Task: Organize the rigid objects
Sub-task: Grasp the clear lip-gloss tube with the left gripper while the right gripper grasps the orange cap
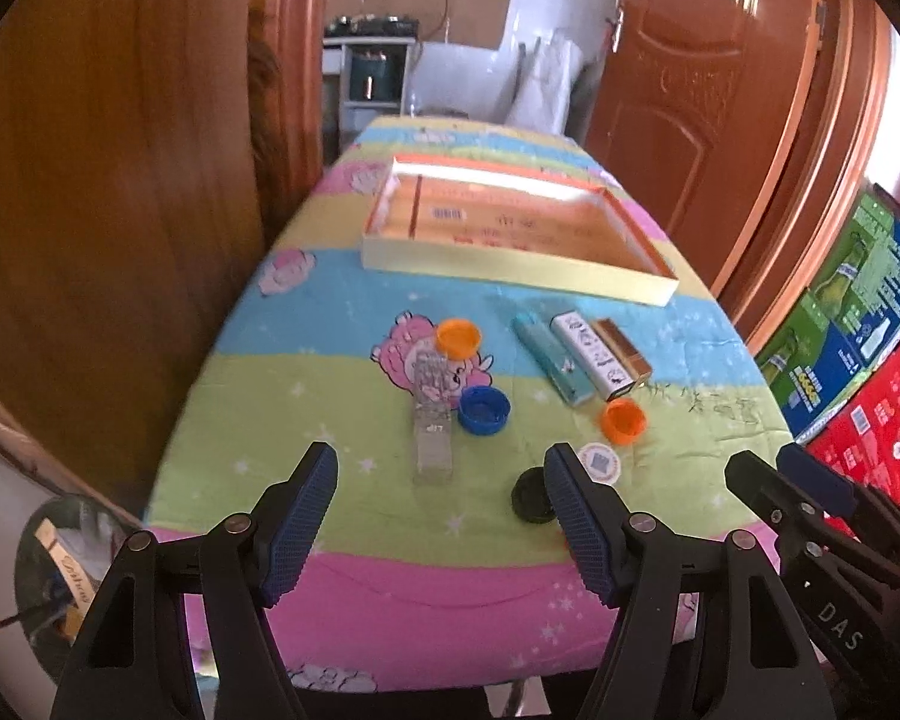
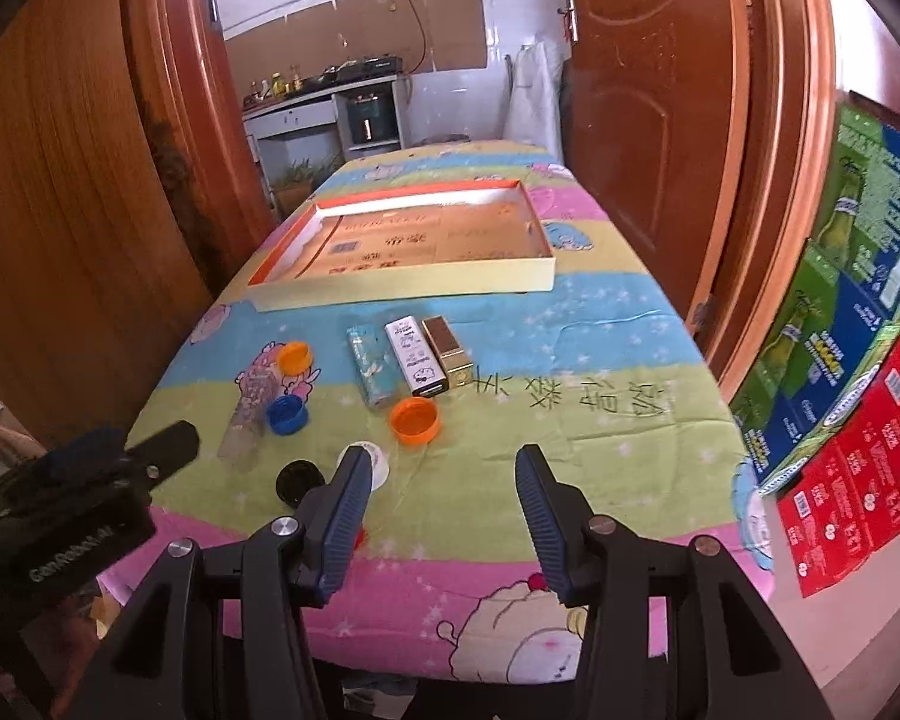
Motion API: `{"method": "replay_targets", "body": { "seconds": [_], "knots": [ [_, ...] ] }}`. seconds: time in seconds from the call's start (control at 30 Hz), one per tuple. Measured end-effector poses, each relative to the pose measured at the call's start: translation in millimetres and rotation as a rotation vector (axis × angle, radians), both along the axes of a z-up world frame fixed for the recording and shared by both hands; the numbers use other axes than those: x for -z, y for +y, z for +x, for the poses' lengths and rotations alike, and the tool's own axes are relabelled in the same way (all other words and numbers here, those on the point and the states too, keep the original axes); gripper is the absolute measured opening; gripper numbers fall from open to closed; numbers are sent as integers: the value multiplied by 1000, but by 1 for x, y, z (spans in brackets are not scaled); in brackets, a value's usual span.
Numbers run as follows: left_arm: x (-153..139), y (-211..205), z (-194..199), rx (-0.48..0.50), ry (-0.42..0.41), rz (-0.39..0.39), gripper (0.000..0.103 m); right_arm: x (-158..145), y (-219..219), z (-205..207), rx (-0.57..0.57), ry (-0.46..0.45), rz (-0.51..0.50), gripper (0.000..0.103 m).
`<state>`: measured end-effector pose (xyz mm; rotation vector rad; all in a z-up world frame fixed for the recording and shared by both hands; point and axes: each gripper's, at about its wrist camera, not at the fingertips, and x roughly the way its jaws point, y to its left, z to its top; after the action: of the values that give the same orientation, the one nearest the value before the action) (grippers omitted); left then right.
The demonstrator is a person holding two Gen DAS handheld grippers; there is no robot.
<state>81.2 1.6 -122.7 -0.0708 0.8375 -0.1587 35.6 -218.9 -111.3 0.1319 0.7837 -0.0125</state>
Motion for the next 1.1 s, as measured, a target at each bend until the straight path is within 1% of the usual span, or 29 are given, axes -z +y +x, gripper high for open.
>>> {"method": "replay_targets", "body": {
  "seconds": [0.2,0.4,0.53,0.67,0.77,0.83,0.87,0.93,1.0,1.03,1.1],
  "knots": [
    [23,-11,31,10,43,15,73,16,-2,22,-17,32,34,50],
    [42,-4,46,-14,86,6,73,31,-5,37,-16,60,45,50],
    [52,-2,54,-16,109,30,62,38,-5,41,-16,77,62,50],
    [60,2,60,-13,130,24,58,45,-4,47,-20,92,63,50],
    [61,2,63,-7,116,34,53,49,-2,53,-25,99,59,50],
    [61,2,64,-2,108,42,47,52,-1,58,-30,103,62,50],
    [61,2,64,3,104,39,46,52,0,59,-32,104,63,50],
    [61,1,63,12,98,33,38,54,1,65,-39,107,66,50],
    [60,-1,62,26,92,34,32,55,5,70,-42,107,61,50],
    [60,-3,61,34,89,36,26,56,6,73,-45,107,58,50],
    [61,-5,61,50,92,29,21,58,10,79,-48,112,49,50]
  ]
}}
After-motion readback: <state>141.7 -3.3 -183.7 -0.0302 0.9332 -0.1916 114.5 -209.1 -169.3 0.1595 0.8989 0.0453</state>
